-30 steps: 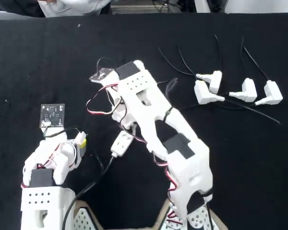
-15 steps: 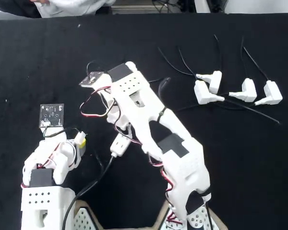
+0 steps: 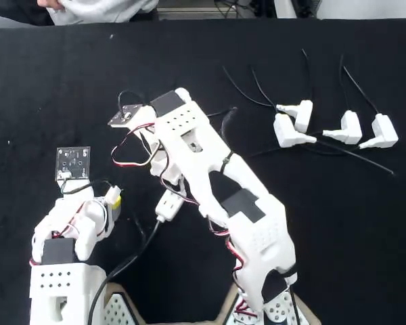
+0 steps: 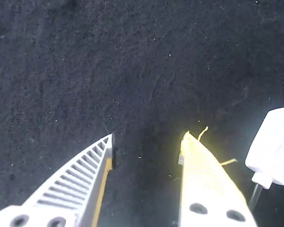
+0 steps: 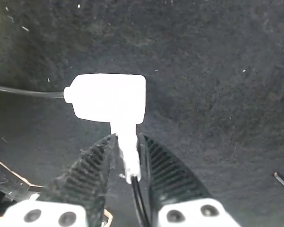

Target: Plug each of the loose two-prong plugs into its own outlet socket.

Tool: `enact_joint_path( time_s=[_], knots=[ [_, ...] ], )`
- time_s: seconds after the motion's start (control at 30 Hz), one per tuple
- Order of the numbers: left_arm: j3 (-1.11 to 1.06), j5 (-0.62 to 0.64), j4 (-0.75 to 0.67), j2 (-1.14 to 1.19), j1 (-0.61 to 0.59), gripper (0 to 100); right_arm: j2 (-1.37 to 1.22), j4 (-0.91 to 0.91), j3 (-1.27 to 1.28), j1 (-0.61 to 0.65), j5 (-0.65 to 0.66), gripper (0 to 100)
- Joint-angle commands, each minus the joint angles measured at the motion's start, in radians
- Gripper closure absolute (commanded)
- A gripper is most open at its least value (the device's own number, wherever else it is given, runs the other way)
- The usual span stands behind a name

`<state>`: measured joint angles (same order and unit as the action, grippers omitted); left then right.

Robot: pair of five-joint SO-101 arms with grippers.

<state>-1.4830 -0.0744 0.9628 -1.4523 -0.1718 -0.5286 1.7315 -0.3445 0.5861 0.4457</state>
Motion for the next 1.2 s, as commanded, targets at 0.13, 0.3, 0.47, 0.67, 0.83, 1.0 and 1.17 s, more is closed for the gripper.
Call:
enact_joint_path(
  time_s=[0.13,0.3,0.47,0.67,0.83,1.0,1.17],
  knots=[
    [0.015,-0.011,0.008,-0.011,-0.012,77,-0.004,-0.015,-0.042,-0.006,0.008,98.8],
    [0.015,-0.011,0.008,-0.011,-0.012,77,-0.004,-0.021,-0.044,-0.041,0.052,98.8],
    [0.015,-0.011,0.008,-0.011,-0.012,77,-0.004,-0.043,-0.044,-0.051,0.055,98.8],
    [0.015,-0.011,0.008,-0.011,-0.012,77,-0.004,-0.064,-0.045,-0.051,0.049,98.8],
    [0.015,-0.011,0.008,-0.011,-0.012,77,-0.004,-0.064,-0.041,-0.051,0.049,98.8],
    [0.015,-0.011,0.008,-0.011,-0.012,77,-0.005,-0.064,-0.033,-0.046,-0.008,98.8],
    [0.022,-0.011,0.009,-0.011,-0.016,77,-0.005,-0.066,-0.019,-0.005,-0.054,98.8]
  ],
)
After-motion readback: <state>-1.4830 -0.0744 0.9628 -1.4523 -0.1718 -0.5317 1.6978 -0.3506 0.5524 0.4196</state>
